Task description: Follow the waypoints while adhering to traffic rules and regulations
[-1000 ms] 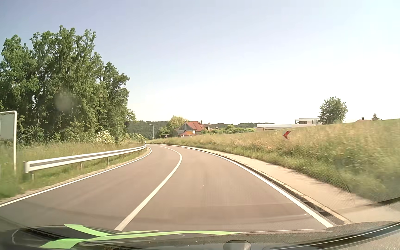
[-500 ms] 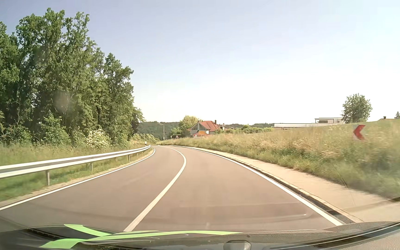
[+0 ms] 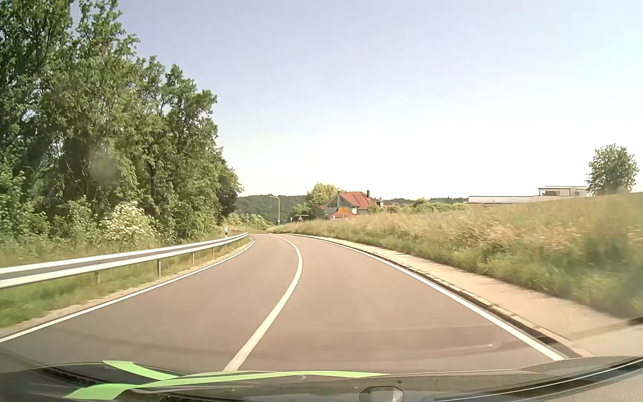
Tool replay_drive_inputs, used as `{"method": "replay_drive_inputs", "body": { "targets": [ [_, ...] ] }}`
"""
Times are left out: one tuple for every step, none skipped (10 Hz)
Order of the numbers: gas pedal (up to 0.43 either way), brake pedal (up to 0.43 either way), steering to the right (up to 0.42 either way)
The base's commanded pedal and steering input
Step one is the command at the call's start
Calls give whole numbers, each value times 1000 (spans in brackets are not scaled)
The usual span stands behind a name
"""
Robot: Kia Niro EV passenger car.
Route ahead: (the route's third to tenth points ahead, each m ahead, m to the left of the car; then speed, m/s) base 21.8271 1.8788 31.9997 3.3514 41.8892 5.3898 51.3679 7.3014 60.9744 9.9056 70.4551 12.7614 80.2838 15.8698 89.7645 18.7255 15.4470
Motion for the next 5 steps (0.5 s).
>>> {"method": "replay_drive_inputs", "body": {
  "targets": [
    [197,0,-27],
    [197,0,-27],
    [197,0,-28],
    [197,0,-28],
    [177,0,-28]
  ]
}}
